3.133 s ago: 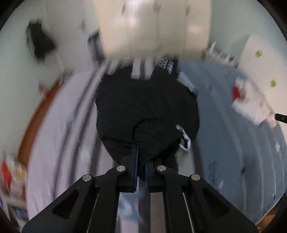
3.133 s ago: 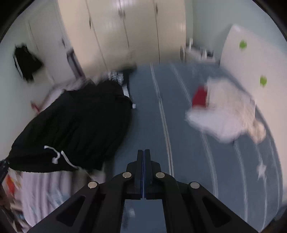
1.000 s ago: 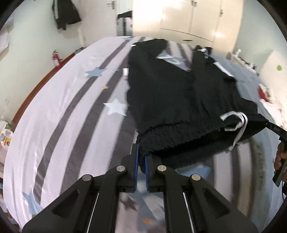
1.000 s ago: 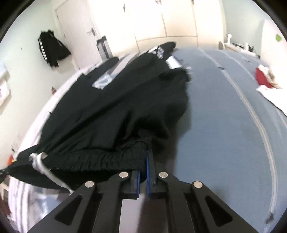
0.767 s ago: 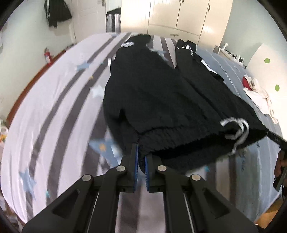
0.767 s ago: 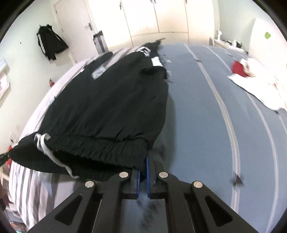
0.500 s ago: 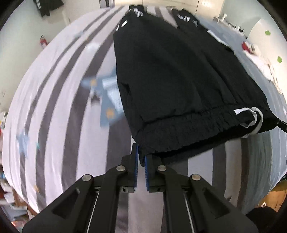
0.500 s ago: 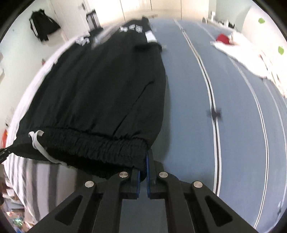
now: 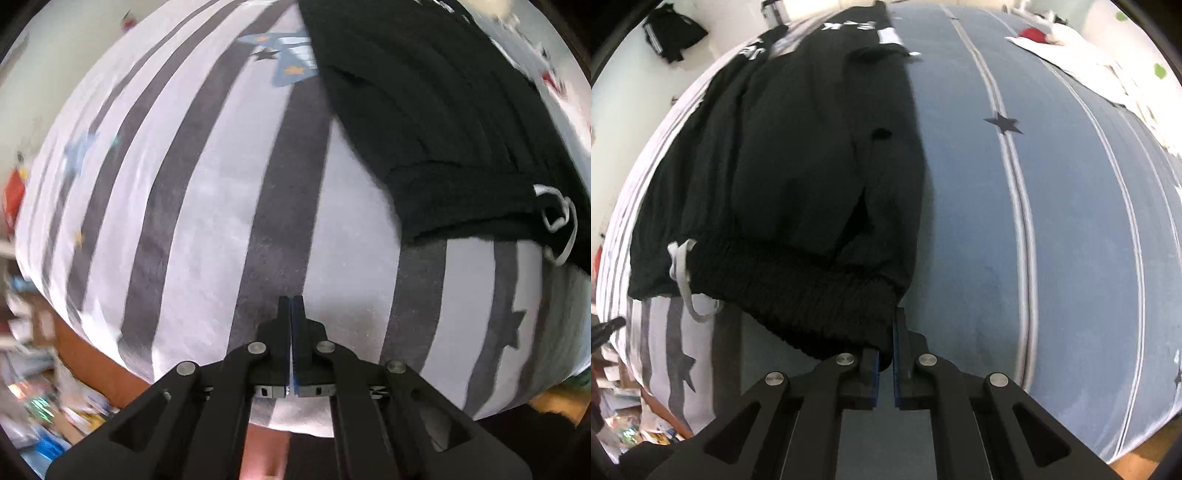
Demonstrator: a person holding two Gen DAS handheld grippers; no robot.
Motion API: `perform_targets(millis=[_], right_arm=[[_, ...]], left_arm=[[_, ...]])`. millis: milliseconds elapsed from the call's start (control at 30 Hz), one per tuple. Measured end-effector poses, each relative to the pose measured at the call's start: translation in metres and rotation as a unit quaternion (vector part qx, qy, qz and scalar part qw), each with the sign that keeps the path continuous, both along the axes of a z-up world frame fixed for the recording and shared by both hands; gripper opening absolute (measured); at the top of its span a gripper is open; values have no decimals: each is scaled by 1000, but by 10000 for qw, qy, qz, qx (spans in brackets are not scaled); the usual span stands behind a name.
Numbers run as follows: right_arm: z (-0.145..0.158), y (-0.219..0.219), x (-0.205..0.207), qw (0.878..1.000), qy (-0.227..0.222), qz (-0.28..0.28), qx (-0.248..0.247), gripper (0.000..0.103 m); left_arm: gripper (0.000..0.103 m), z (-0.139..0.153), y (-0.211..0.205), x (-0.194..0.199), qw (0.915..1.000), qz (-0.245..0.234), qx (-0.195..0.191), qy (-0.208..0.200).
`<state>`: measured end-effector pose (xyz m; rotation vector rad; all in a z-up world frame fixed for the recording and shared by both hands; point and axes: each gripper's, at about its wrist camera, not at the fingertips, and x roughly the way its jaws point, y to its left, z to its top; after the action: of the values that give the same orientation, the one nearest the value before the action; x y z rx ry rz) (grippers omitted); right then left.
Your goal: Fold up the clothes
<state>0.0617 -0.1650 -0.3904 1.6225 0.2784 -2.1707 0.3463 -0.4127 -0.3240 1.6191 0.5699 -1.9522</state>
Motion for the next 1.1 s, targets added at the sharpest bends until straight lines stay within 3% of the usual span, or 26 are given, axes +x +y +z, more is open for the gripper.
perform_targets(millis=[167,233,300,433,567,700,867,1100], right_arm=[[-8,-7,-6,9999,-143,31,51,6],[-10,-7,-7,9998,-166,23,54,9],[-7,-5,-9,9998,-210,8,-4,13],[-2,10,-9,9986,-522,96,-29,20],[17,27,-5,9988,-454,83,-142,21],[25,36,-32,9966,-365,-473,-570,32],[5,22,-36,9938,-385,-637,-829,33],[-29,-7,-35,9961,-615,-374,-518,35]], left_arm=[[1,10,-5,-19,9988,-56,37,480],[11,13,-8,-31,9977,-51,80,673],[28,16,-9,-44,9959,-3,148,888],[39,19,-3,-53,9921,82,346,1204],[43,6,5,-77,9920,-6,436,1183],[47,-20,0,-81,9940,113,596,905],[46,-29,-1,-87,9940,-30,682,856],[9,-24,5,-97,9933,-504,707,769]])
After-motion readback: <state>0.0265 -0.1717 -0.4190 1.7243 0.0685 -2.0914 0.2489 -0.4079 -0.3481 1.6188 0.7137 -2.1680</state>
